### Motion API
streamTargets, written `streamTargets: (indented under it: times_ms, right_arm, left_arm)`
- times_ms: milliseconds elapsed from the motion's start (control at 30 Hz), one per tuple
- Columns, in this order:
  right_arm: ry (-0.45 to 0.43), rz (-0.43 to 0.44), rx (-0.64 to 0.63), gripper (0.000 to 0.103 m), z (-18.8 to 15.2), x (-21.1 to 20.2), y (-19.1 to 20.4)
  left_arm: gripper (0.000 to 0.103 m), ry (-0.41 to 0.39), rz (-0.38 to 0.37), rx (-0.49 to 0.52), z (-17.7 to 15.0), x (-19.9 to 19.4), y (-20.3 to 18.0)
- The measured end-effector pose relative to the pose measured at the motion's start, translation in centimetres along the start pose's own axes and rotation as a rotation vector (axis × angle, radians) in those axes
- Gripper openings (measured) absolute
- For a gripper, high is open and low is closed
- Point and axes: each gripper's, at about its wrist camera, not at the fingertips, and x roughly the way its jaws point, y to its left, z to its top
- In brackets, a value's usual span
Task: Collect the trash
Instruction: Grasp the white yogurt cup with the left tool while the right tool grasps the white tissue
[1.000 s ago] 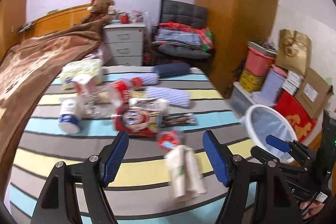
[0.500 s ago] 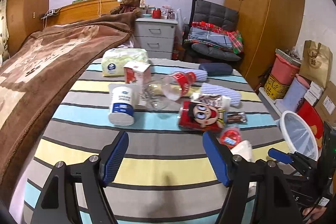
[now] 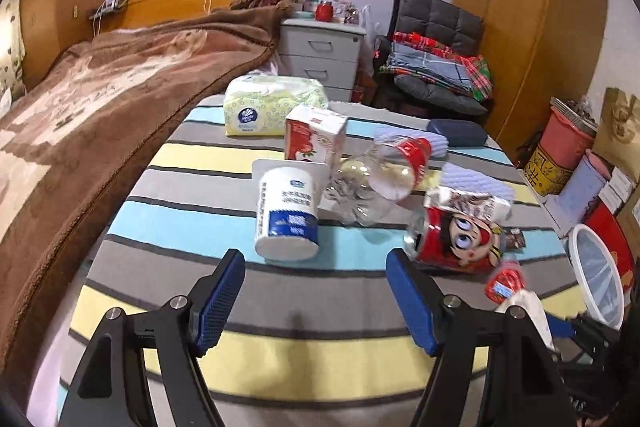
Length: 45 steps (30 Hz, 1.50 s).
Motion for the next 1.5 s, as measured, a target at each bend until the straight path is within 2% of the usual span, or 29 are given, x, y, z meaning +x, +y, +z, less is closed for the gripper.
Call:
streamTargets:
  times_ms: [133, 267, 400, 733, 800, 867, 967, 1267, 1500]
  right_arm:
    - [0.01, 0.007, -0.017, 0.044, 0.3, 0.5, 0.7]
    - [0.01, 0.005, -0.034, 0.04, 0.7, 0.9, 1.5]
    - [0.002, -0.006, -0.071, 0.028, 0.9, 1.0, 2.5]
    - [-0.014, -0.057, -0.116, 0.026, 1.2, 1.4, 3.4]
    - [-0.014, -0.059, -0.117, 0.026, 1.2, 1.4, 3.4]
    - [-0.015, -0.059, -0.117, 0.026, 1.2, 1.4, 3.5]
    - [-0.016, -0.058, -0.117, 0.026, 1.1, 1.4, 3.4]
    - [-0.019, -0.048, -0.112, 0.024, 1.1, 1.3, 3.4]
    - [-0.025, -0.037, -0.104, 0.014, 1.0, 1.1, 3.3]
  left_arm:
    - [0.073, 0.018, 0.012, -0.006, 1.1, 1.8, 0.9]
    - [0.073, 0.043, 0.015, 0.007, 2.1, 3.8, 1.3]
    - [0.073, 0.054, 0.029, 0.005, 2.7, 5.3, 1.8]
    - [0.072, 0.099, 0.011, 0.006, 3.5, 8.2, 1.9]
    - [0.068, 0.106, 0.014, -0.002, 3.5, 8.5, 2.0]
    - [0.057, 0.116, 0.008, -0.005, 3.4, 8.8, 2.1]
    - [0.049, 0.13, 0.007, -0.002, 3.3, 9.0, 2.2]
    - [0.048, 0.126, 0.002, -0.002, 2.9, 8.1, 2.0]
    - [0.048, 0.106, -0.01, -0.007, 1.9, 6.0, 1.5]
